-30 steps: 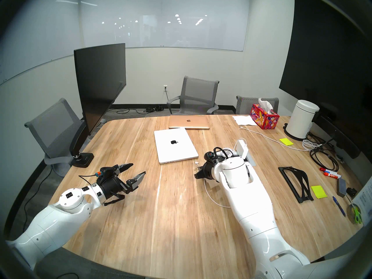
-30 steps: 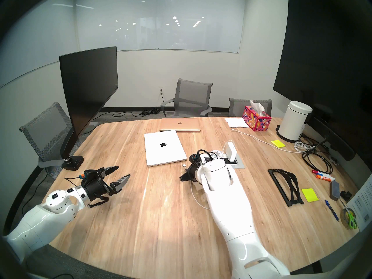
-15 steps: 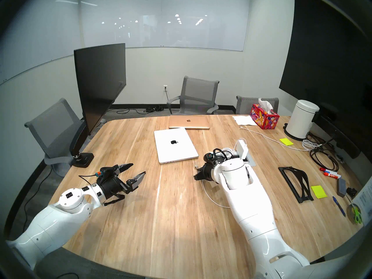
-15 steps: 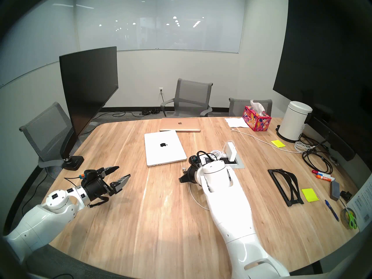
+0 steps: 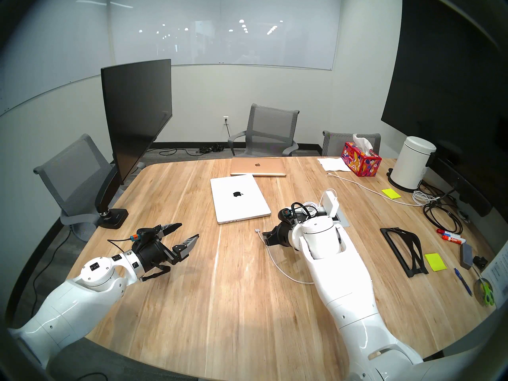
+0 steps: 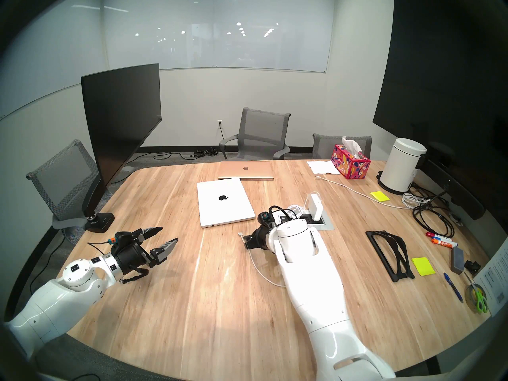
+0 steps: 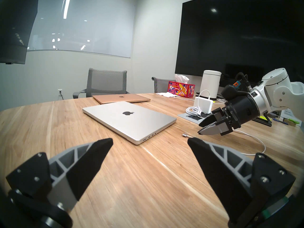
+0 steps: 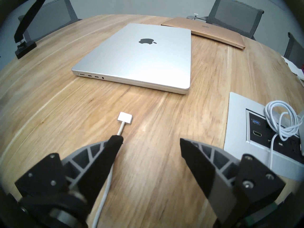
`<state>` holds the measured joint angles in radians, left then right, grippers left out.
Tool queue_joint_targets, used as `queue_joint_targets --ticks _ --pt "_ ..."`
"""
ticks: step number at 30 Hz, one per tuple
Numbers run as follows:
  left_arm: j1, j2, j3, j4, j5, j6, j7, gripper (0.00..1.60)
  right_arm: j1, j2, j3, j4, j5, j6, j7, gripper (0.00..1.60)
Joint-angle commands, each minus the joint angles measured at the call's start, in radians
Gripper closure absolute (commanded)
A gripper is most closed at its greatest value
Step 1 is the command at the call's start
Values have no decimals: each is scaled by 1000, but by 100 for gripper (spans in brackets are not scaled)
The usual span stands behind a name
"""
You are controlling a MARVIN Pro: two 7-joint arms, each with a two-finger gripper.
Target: Unplug the charging cable from the port of the MacBook and lay it on the desk
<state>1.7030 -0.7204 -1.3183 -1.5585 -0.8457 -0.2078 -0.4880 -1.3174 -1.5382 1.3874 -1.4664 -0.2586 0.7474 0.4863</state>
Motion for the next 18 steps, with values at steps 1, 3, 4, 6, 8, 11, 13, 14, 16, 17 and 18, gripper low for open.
queue_joint_targets --ticks 1,3,4,6,8,11,13,14,16,17,18 --pt "-5 -2 -6 -11 0 -9 0 0 19 12 17 -34 3 -7 3 46" --pt "-5 -1 -6 -11 0 -9 0 0 21 16 25 -37 3 -8 2 50" --pt "-5 -1 -6 -11 0 -9 0 0 22 18 28 -39 3 -7 4 51" --pt "-5 -1 -5 -11 -1 -9 0 0 24 23 34 -44 4 -6 7 51" --pt "-5 -1 -5 -11 -1 -9 0 0 25 28 40 -51 5 -5 10 52" --pt "-5 -1 -5 -11 -1 -9 0 0 21 34 54 -65 10 -6 13 54" --pt "-5 -1 -5 -11 -1 -9 0 0 17 38 62 -77 14 -7 20 53" --pt "-5 -1 -5 -11 -1 -9 0 0 14 40 66 -84 15 -6 23 51" --pt "-5 -1 -5 -11 -1 -9 0 0 5 45 75 -99 19 -14 27 51" --pt "-5 -1 -5 -11 -1 -9 0 0 -1 47 82 -107 23 -25 28 50" --pt "-5 -1 -5 -11 -1 -9 0 0 -6 51 86 -115 23 -30 29 50"
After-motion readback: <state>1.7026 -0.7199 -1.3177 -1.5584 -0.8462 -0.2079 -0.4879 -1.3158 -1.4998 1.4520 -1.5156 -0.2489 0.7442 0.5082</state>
